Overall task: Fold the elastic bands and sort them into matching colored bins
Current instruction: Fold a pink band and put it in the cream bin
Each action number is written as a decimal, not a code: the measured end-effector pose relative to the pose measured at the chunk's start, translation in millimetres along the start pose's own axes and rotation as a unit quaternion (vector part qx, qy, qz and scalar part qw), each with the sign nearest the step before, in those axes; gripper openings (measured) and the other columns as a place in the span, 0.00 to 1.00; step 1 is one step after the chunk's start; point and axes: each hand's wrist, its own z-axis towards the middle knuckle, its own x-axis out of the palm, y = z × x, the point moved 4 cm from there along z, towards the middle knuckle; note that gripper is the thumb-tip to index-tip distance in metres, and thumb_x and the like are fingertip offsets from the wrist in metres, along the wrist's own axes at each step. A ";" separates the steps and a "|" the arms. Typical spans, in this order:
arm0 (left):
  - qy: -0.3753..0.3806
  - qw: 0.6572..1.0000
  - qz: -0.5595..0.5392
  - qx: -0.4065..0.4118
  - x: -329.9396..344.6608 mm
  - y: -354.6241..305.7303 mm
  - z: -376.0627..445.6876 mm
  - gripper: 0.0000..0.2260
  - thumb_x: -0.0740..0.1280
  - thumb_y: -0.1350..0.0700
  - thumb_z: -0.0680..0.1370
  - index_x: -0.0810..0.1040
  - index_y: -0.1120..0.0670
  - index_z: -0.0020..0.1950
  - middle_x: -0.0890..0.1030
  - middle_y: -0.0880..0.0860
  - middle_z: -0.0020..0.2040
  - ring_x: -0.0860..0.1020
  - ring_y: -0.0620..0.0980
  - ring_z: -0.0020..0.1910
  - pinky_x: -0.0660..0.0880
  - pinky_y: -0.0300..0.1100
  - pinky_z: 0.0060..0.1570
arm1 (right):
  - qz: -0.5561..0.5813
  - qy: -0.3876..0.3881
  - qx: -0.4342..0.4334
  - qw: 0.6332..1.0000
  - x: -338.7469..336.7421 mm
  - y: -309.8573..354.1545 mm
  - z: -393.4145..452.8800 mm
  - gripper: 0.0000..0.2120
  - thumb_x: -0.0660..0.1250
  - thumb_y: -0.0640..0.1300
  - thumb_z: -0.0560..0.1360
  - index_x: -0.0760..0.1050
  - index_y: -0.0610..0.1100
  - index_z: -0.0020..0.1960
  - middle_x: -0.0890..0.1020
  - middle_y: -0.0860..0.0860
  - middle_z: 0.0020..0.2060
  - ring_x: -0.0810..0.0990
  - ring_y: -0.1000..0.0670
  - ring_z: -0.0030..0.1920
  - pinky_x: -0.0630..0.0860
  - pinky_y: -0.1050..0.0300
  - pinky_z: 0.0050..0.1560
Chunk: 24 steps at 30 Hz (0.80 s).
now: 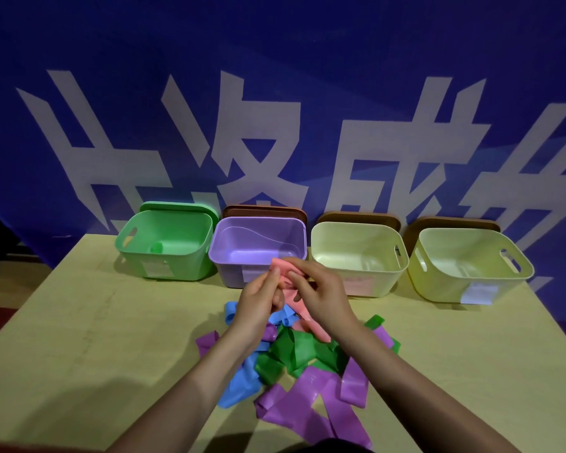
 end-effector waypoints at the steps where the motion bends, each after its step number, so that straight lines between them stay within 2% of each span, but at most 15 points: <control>1: 0.012 1.000 -0.025 -0.005 3.0 0.6 -0.4 0.17 0.56 0.55 0.83 0.72 0.57 0.36 0.64 0.46 0.23 0.63 0.43 0.24 0.60 0.35 0.27 | -0.004 0.008 -0.010 1.000 -2.4 0.4 1.0 0.14 0.65 0.40 0.77 0.79 0.46 0.61 0.79 0.58 0.44 0.77 0.62 0.36 0.74 0.64 0.42; 4: 0.051 0.992 -0.103 -0.048 12.7 -3.4 -1.3 0.16 0.53 0.59 0.84 0.70 0.59 0.37 0.66 0.48 0.23 0.65 0.44 0.24 0.64 0.34 0.27 | 0.003 0.042 -0.024 0.999 -12.8 1.7 4.9 0.15 0.63 0.37 0.77 0.78 0.46 0.62 0.76 0.56 0.44 0.79 0.57 0.35 0.75 0.66 0.43; 8: 0.082 0.982 -0.141 -0.099 19.2 -9.7 -1.9 0.16 0.52 0.59 0.80 0.70 0.59 0.35 0.66 0.51 0.24 0.66 0.46 0.26 0.69 0.34 0.28 | -0.004 0.061 -0.060 0.996 -22.8 7.2 3.3 0.25 0.63 0.32 0.76 0.75 0.60 0.61 0.78 0.57 0.48 0.79 0.55 0.48 0.75 0.63 0.50; 9: 0.089 0.982 -0.135 -0.102 19.8 -9.2 -2.3 0.15 0.52 0.59 0.80 0.70 0.59 0.35 0.66 0.51 0.24 0.67 0.46 0.26 0.69 0.35 0.28 | 0.006 0.065 -0.053 0.996 -23.7 6.4 2.3 0.25 0.63 0.32 0.76 0.76 0.60 0.62 0.78 0.53 0.49 0.79 0.55 0.48 0.75 0.63 0.50; 11: 0.099 0.981 -0.127 -0.110 20.3 -7.5 -4.4 0.15 0.52 0.59 0.80 0.70 0.60 0.36 0.67 0.51 0.24 0.69 0.45 0.25 0.69 0.35 0.28 | 0.014 0.071 -0.042 0.997 -24.9 1.8 0.3 0.19 0.64 0.33 0.76 0.77 0.51 0.62 0.78 0.47 0.49 0.79 0.54 0.47 0.75 0.64 0.49; 13: 0.108 0.980 -0.122 -0.112 19.8 -6.5 -6.5 0.15 0.52 0.58 0.80 0.71 0.60 0.37 0.68 0.52 0.25 0.70 0.45 0.25 0.68 0.36 0.28 | 0.019 0.078 -0.038 0.996 -26.1 -0.8 -2.0 0.18 0.64 0.35 0.76 0.78 0.51 0.62 0.78 0.50 0.48 0.79 0.51 0.47 0.77 0.59 0.48; 16: 0.111 0.981 -0.118 -0.110 19.1 -6.4 -6.8 0.17 0.53 0.54 0.80 0.74 0.60 0.38 0.72 0.53 0.27 0.69 0.45 0.24 0.67 0.37 0.28 | 0.042 0.095 -0.036 0.994 -27.9 5.1 -5.4 0.25 0.63 0.34 0.77 0.77 0.62 0.61 0.77 0.61 0.49 0.80 0.54 0.46 0.78 0.59 0.49; 17: 0.106 0.982 -0.111 -0.111 18.5 -4.7 -5.7 0.18 0.53 0.52 0.81 0.75 0.59 0.38 0.72 0.52 0.27 0.68 0.45 0.23 0.66 0.37 0.27 | 0.041 0.102 -0.036 0.993 -28.5 5.5 -6.2 0.25 0.63 0.34 0.77 0.77 0.63 0.61 0.77 0.63 0.49 0.80 0.55 0.46 0.77 0.59 0.49; 19: 0.099 0.986 -0.079 -0.107 17.0 -1.2 -3.6 0.18 0.55 0.51 0.82 0.75 0.59 0.38 0.71 0.52 0.26 0.68 0.44 0.23 0.65 0.37 0.28 | 0.017 0.105 -0.033 0.994 -30.0 0.3 -6.6 0.19 0.64 0.38 0.77 0.77 0.58 0.62 0.77 0.64 0.50 0.80 0.55 0.48 0.77 0.53 0.52; 21: 0.103 0.988 -0.061 -0.098 15.1 1.4 -3.3 0.17 0.55 0.53 0.82 0.76 0.59 0.40 0.70 0.51 0.24 0.68 0.44 0.24 0.65 0.37 0.29 | 0.031 0.121 0.003 0.992 -31.1 -6.7 -6.5 0.16 0.64 0.43 0.76 0.77 0.51 0.63 0.79 0.57 0.53 0.80 0.51 0.51 0.77 0.50 0.55; 23: 0.112 0.989 -0.049 -0.083 14.1 0.8 -5.1 0.18 0.55 0.56 0.83 0.80 0.58 0.41 0.69 0.51 0.25 0.69 0.45 0.25 0.66 0.37 0.30 | 0.120 0.138 0.080 0.980 -31.7 -10.9 -5.7 0.14 0.64 0.43 0.77 0.77 0.47 0.62 0.80 0.42 0.55 0.81 0.48 0.52 0.78 0.54 0.54; 24: 0.115 0.989 -0.043 -0.079 14.4 0.1 -6.9 0.17 0.55 0.56 0.83 0.81 0.57 0.42 0.69 0.51 0.25 0.68 0.45 0.26 0.66 0.37 0.30 | 0.160 0.142 0.109 0.971 -31.6 -12.1 -6.0 0.12 0.64 0.42 0.78 0.77 0.46 0.61 0.81 0.40 0.54 0.81 0.49 0.50 0.78 0.57 0.53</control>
